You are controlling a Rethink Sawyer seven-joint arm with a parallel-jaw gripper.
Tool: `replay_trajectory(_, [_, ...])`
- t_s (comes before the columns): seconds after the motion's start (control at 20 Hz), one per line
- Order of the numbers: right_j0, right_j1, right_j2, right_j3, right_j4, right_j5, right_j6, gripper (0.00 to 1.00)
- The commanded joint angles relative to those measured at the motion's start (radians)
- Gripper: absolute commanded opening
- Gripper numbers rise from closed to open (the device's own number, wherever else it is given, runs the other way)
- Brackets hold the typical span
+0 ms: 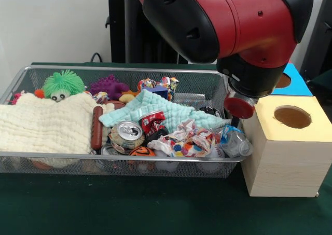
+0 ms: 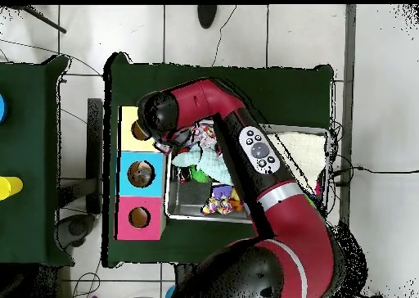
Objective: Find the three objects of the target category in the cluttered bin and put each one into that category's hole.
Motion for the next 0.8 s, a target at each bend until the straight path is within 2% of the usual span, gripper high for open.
replay_trajectory(0.05, [-0.012, -0.022, -0.023, 0.026, 0.004, -0.017, -0.133, 1.0])
replay_trajectory(0.45, [-0.027, -0.017, -0.012, -0.078, 0.01, 0.084, -0.247, 1.0])
replay_trajectory(0.8, [-0.042, 0.005, -0.01, -0.142, 0.007, 0.121, -0.318, 1.0])
